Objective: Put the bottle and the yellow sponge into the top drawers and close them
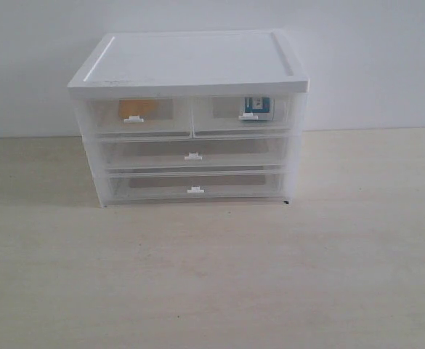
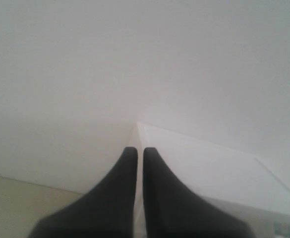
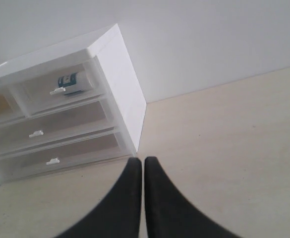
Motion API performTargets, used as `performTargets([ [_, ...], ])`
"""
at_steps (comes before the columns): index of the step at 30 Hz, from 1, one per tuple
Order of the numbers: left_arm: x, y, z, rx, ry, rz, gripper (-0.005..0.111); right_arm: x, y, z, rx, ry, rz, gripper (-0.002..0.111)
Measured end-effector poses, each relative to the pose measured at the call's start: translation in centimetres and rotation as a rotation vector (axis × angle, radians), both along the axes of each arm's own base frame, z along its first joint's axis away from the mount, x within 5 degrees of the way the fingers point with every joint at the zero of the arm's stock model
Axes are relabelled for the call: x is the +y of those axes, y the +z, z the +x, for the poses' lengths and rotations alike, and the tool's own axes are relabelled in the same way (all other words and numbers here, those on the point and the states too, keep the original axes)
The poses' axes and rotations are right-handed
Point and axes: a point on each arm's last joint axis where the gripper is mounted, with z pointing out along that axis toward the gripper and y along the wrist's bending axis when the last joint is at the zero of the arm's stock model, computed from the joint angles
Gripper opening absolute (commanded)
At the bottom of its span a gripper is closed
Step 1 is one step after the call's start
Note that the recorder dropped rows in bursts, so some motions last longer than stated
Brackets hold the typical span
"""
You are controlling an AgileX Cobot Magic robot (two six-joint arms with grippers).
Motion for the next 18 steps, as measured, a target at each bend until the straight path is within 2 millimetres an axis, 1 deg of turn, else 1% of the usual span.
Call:
performTargets([
  [4, 0.2, -0.6, -1.8, -0.023, 0.007, 0.12, 0.004, 0.0, 0.0, 0.0, 0.0, 0.0, 0.0, 0.0],
  [5, 0.3, -1.4, -3.0, -0.043, 0.013, 0.165, 0.004, 0.0, 0.0, 0.0, 0.0, 0.0, 0.0, 0.0],
  [6, 0.3, -1.9, -3.4, -0.047, 0.014, 0.177, 0.004, 0.0, 0.0, 0.0, 0.0, 0.0, 0.0, 0.0],
  [7, 0.4, -3.4, -4.4, -0.052, 0.016, 0.212, 0.004, 0.0, 0.0, 0.0, 0.0, 0.0, 0.0, 0.0],
  [8, 0.5, -4.3, -4.8, -0.048, 0.017, 0.227, 0.004, 0.0, 0.0, 0.0, 0.0, 0.0, 0.0, 0.0],
  [9, 0.6, -5.9, -5.8, -0.05, 0.027, 0.251, 0.004, 0.0, 0.0, 0.0, 0.0, 0.0, 0.0, 0.0],
  [10, 0.7, -6.6, -6.1, -0.052, 0.033, 0.256, 0.004, 0.0, 0.0, 0.0, 0.0, 0.0, 0.0, 0.0],
  [11, 0.9, -8.0, -6.9, -0.059, 0.05, 0.262, 0.004, 0.0, 0.0, 0.0, 0.0, 0.0, 0.0, 0.0],
  [12, 1.0, -8.4, -7.2, -0.067, 0.059, 0.261, 0.004, 0.0, 0.0, 0.0, 0.0, 0.0, 0.0, 0.0],
  [14, 1.1, -10.3, -8.1, -0.043, 0.074, 0.25, 0.004, 0.0, 0.0, 0.0, 0.0, 0.0, 0.0, 0.0],
  [18, 1.1, -12.2, -8.7, -0.017, 0.073, 0.253, 0.004, 0.0, 0.0, 0.0, 0.0, 0.0, 0.0, 0.0],
])
